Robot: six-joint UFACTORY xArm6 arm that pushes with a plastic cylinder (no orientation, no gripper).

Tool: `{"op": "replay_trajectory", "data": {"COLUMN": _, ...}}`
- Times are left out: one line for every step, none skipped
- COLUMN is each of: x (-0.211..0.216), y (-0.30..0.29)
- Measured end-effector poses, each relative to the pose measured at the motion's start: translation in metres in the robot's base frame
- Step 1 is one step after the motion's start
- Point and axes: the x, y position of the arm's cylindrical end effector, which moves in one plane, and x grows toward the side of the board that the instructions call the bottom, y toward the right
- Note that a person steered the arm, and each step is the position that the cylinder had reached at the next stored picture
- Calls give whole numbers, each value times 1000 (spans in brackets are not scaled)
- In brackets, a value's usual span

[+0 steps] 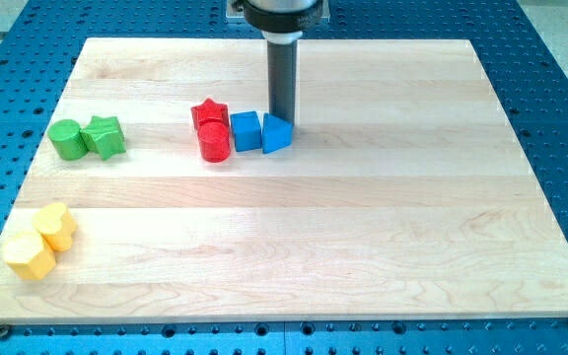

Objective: Move the blue cube vertically to the red star

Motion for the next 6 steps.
{"op": "replay_trajectory", "data": {"x": 17, "y": 39}}
{"op": "replay_trajectory", "data": {"x": 60, "y": 23}}
{"op": "replay_trajectory", "data": {"x": 42, "y": -28}}
{"op": "replay_trajectory", "data": {"x": 5, "y": -50}}
{"op": "replay_trajectory", "data": {"x": -30, "y": -51}}
{"op": "replay_trajectory", "data": {"x": -35, "y": -66}}
